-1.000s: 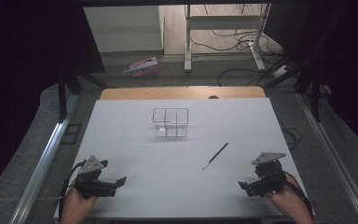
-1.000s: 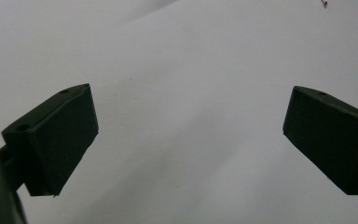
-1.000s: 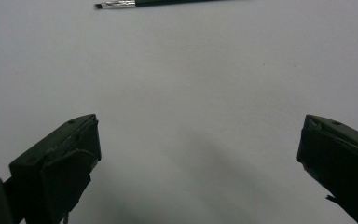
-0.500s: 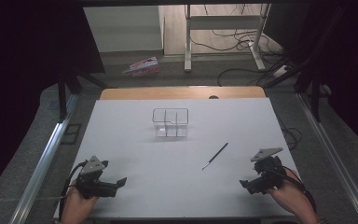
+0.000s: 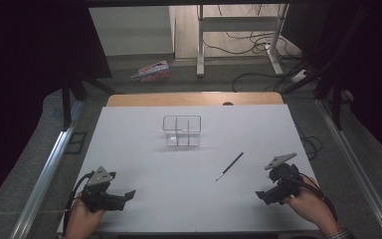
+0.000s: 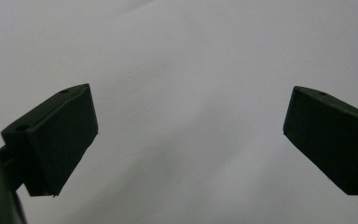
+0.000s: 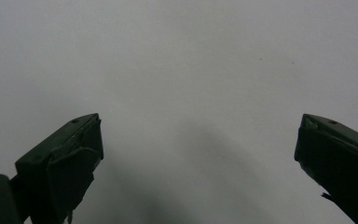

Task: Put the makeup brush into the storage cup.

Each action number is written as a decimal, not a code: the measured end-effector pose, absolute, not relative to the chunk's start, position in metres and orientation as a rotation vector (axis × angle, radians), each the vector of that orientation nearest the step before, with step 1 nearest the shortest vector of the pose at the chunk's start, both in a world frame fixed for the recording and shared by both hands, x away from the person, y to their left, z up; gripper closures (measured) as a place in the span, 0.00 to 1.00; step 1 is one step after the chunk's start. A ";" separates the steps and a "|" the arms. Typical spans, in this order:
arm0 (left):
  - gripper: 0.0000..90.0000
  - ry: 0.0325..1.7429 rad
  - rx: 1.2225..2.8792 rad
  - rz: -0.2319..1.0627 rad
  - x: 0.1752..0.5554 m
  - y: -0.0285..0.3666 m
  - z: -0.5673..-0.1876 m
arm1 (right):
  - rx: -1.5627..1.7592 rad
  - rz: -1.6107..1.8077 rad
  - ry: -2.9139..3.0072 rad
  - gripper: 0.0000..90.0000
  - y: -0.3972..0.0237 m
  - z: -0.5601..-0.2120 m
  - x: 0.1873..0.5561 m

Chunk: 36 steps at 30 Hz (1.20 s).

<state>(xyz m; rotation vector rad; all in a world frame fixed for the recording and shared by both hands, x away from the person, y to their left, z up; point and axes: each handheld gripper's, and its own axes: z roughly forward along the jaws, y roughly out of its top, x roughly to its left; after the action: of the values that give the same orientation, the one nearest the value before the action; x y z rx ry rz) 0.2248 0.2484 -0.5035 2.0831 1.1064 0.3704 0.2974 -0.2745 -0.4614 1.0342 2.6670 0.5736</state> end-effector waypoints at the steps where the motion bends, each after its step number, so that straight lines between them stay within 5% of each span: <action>1: 0.04 1.107 2.086 0.371 0.225 0.248 -0.504 | 1.036 0.574 2.665 0.00 -0.274 -0.461 0.298; 36: 0.03 1.119 2.099 0.375 0.225 0.248 -0.505 | 0.996 0.621 2.728 0.04 -0.236 -0.459 0.341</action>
<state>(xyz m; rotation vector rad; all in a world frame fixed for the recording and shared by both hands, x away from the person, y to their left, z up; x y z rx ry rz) 0.2254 0.2480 -0.5045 2.0986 1.1189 0.3753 0.3408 -0.2355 -0.4590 0.9963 2.7281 0.6214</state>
